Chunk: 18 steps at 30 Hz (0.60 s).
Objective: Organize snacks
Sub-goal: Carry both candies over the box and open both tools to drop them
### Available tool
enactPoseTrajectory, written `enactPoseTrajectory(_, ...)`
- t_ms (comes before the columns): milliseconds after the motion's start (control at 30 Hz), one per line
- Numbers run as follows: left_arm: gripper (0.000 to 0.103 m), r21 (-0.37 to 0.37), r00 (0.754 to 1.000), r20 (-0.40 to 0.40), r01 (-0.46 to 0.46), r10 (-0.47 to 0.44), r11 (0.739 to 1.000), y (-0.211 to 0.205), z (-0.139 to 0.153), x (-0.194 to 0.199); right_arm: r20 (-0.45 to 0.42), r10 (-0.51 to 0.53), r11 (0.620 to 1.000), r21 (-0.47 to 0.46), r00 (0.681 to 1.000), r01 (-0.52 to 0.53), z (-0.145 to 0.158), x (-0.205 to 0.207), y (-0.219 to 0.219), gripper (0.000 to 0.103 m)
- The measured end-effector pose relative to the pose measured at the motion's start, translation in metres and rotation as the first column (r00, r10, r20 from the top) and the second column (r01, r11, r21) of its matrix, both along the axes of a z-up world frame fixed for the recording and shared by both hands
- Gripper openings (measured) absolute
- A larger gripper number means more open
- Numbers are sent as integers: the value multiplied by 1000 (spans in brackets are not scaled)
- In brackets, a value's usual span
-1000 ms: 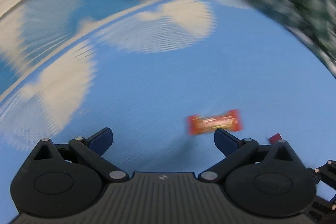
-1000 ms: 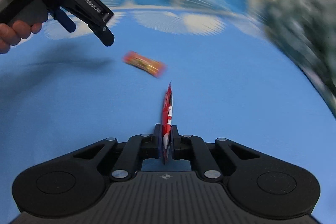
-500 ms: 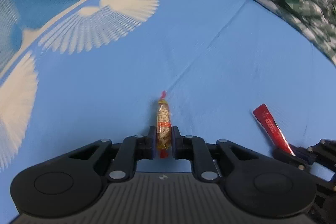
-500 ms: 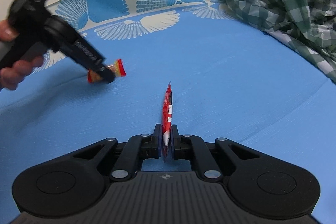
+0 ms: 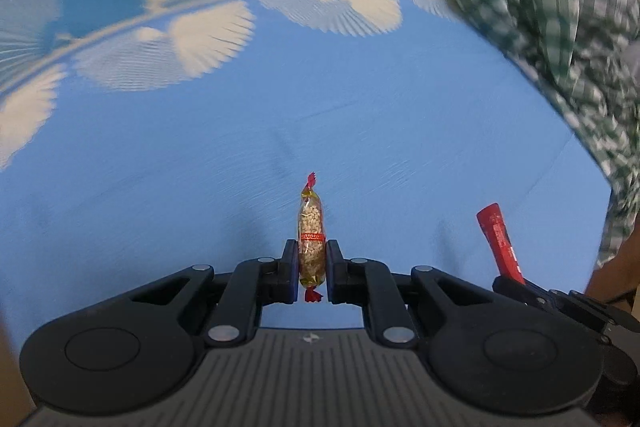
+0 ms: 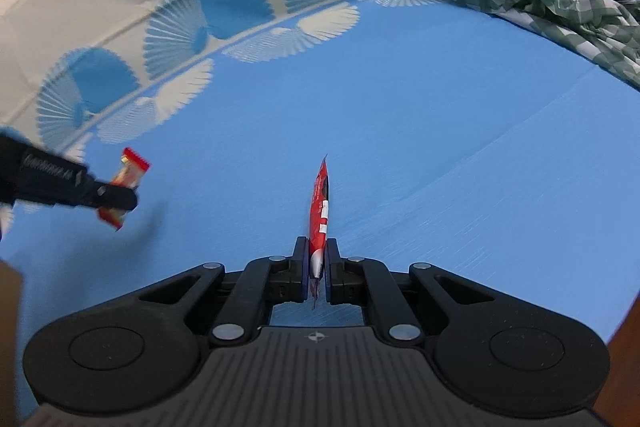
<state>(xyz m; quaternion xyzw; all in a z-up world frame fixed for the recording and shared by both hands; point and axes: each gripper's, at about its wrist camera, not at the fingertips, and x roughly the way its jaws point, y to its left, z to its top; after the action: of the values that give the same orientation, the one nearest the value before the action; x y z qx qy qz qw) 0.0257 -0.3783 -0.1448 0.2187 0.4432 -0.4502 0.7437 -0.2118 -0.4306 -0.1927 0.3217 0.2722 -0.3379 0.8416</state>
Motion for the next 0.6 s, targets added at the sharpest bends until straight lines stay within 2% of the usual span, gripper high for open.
enactPoseTrajectory(233, 14, -13, 993, 38, -112, 112, 994, 117, 70, -38, 98, 147, 989, -23, 984, -145, 77, -1, 86, 7)
enactPoseTrajectory(433, 14, -17, 975, 104, -193, 194, 981, 233, 116, -80, 136, 337, 941, -42, 931, -335, 132, -11, 191, 7)
enactPoseTrajectory(600, 14, -14, 949, 144, -283, 282, 959, 330, 140, -110, 152, 437, 899, -40, 887, -436, 156, -27, 264, 7)
